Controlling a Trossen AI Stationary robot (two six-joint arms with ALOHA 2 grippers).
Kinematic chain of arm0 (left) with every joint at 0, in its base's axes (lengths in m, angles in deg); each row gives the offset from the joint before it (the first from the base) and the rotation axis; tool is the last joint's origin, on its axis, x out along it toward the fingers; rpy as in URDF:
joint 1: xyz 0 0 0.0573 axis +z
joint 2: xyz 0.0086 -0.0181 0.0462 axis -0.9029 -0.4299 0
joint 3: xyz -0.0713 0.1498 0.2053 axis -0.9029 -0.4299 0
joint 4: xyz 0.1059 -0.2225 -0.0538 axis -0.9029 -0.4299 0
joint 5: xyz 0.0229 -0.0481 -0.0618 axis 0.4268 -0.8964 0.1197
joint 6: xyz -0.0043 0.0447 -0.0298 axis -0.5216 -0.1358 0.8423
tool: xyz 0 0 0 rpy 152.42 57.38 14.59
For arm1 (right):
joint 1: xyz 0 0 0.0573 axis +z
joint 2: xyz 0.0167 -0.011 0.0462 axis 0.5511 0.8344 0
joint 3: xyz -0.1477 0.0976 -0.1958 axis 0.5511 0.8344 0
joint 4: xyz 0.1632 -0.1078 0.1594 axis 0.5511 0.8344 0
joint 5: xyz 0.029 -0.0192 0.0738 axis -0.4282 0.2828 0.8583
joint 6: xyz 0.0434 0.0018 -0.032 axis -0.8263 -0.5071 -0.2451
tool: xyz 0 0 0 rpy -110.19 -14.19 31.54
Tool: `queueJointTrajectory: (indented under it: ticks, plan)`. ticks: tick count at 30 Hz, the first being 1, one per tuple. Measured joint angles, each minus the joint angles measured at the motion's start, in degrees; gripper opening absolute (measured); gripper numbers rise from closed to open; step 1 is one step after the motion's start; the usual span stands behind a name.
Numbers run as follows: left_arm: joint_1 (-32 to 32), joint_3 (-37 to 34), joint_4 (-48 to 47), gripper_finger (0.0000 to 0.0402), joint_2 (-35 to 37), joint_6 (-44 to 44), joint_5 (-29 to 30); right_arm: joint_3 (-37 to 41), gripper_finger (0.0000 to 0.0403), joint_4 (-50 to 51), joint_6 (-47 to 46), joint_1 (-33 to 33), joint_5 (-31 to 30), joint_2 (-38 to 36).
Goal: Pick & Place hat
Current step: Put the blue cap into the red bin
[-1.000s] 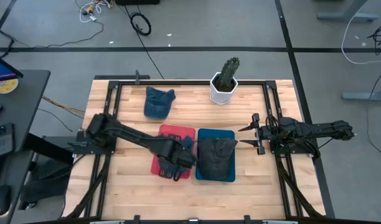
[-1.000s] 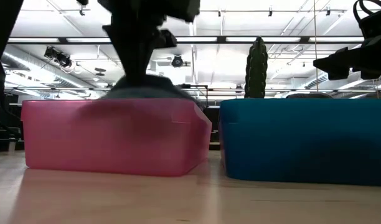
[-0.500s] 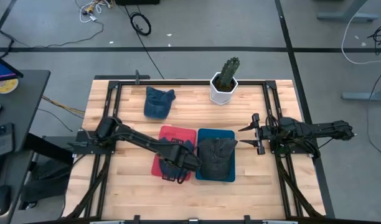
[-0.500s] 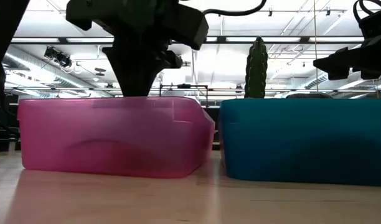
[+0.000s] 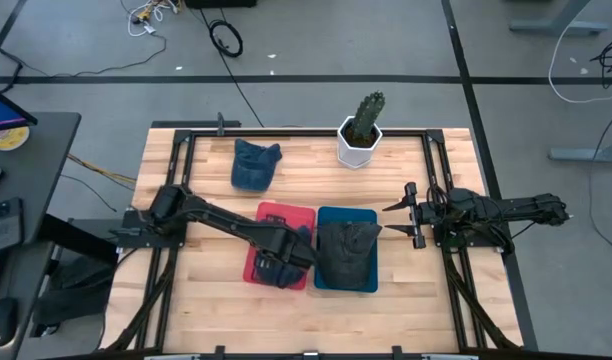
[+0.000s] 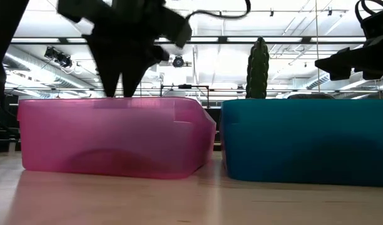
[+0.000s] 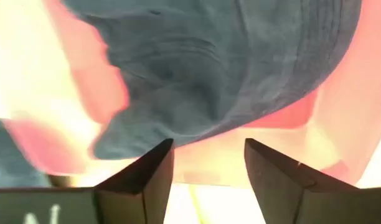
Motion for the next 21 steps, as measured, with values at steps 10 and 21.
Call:
queueJointTrajectory:
  ticks: [10,21]
  plan:
    - [6.9,0.0,2.0,0.0208,11.7,-7.5,1.4,0.0,0.0212,0.0,0.0,0.0,0.0,0.0]
    - [21.1,-0.5,2.7,0.0204,20.7,-17.8,1.4,0.0,0.0212,0.0,0.0,0.0,0.0,0.0]
